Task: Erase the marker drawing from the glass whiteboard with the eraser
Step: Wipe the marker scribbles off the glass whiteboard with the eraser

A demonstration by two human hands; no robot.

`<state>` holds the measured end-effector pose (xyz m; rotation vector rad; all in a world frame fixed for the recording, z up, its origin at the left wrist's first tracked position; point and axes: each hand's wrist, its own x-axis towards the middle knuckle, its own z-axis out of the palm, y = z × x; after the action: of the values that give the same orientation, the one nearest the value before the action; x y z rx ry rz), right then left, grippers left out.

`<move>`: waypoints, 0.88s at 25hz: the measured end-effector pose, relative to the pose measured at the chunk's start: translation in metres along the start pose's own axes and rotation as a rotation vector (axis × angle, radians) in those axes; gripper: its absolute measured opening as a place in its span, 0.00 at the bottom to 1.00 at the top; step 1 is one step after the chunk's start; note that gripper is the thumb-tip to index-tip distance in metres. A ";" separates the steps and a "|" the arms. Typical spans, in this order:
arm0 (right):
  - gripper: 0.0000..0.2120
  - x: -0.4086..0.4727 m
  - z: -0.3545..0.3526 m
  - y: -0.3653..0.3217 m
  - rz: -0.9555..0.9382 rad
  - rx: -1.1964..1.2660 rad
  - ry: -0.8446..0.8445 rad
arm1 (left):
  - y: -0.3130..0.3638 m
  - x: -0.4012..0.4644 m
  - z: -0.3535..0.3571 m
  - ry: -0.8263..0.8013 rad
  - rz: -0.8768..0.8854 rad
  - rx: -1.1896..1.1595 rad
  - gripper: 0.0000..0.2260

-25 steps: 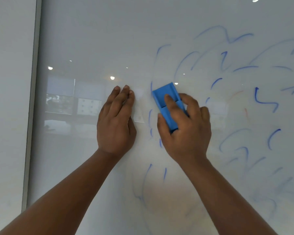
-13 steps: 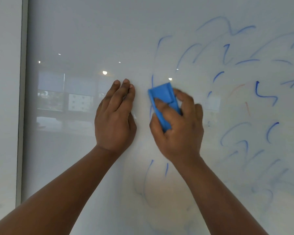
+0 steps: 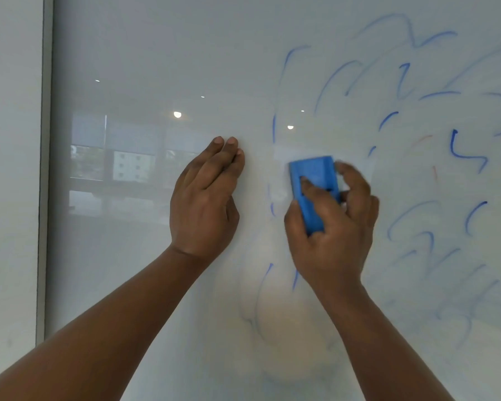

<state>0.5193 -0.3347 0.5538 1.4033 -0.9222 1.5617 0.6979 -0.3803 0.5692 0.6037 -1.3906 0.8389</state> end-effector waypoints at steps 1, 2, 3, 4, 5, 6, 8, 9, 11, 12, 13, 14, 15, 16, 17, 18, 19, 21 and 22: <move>0.12 0.009 0.005 -0.003 0.041 -0.008 0.024 | -0.001 -0.001 0.001 0.002 0.008 0.002 0.20; 0.13 0.013 0.011 -0.010 0.040 -0.010 0.017 | -0.002 -0.001 0.002 0.005 0.014 0.001 0.20; 0.14 0.010 0.017 -0.020 0.006 -0.008 -0.009 | -0.003 -0.001 0.002 0.009 0.019 -0.006 0.19; 0.15 -0.002 0.019 -0.027 -0.051 -0.007 -0.042 | -0.004 -0.001 0.002 0.014 0.025 -0.014 0.19; 0.15 -0.019 0.017 -0.029 -0.102 -0.001 -0.073 | -0.004 -0.002 0.002 0.015 0.029 -0.021 0.19; 0.15 -0.034 0.010 -0.024 -0.130 0.003 -0.086 | -0.004 -0.003 0.001 0.013 0.035 -0.025 0.19; 0.15 -0.041 -0.006 -0.009 -0.112 -0.002 -0.050 | -0.002 -0.009 0.000 0.001 0.038 -0.020 0.19; 0.15 -0.033 -0.006 -0.004 -0.058 -0.015 -0.017 | -0.002 -0.011 -0.001 -0.001 0.040 -0.012 0.19; 0.16 -0.012 0.005 -0.008 0.080 -0.046 0.036 | -0.002 -0.012 -0.002 -0.002 0.052 -0.003 0.17; 0.16 -0.008 0.013 -0.018 0.091 -0.047 0.034 | -0.002 -0.013 -0.002 -0.007 0.053 -0.005 0.17; 0.16 -0.011 0.019 -0.029 0.048 -0.035 0.024 | -0.002 -0.012 -0.003 -0.009 0.050 -0.010 0.17; 0.16 -0.023 0.022 -0.037 -0.020 -0.015 0.002 | -0.002 -0.012 -0.003 -0.008 0.045 -0.016 0.18; 0.15 -0.040 0.020 -0.040 -0.083 0.007 -0.020 | -0.002 -0.011 -0.004 -0.008 0.041 -0.023 0.18; 0.15 -0.058 0.014 -0.037 -0.119 0.010 -0.035 | -0.002 -0.012 -0.004 -0.007 0.037 -0.035 0.18; 0.14 -0.072 0.004 -0.031 -0.127 -0.001 -0.034 | -0.001 -0.012 -0.004 -0.002 0.034 -0.048 0.18; 0.14 -0.077 -0.004 -0.021 -0.110 -0.020 -0.015 | -0.001 -0.014 -0.003 0.009 0.030 -0.055 0.18; 0.15 -0.072 -0.007 -0.013 -0.069 -0.045 0.016 | -0.001 -0.014 -0.003 0.020 0.029 -0.056 0.18; 0.14 -0.048 0.001 -0.007 0.059 -0.084 0.091 | -0.002 -0.014 -0.001 0.033 0.034 -0.060 0.17; 0.14 -0.038 0.009 -0.012 0.092 -0.074 0.115 | -0.003 -0.015 -0.001 0.035 0.037 -0.061 0.17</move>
<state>0.5352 -0.3416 0.5173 1.2213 -0.9770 1.6415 0.7008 -0.3837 0.5550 0.5157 -1.3937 0.8302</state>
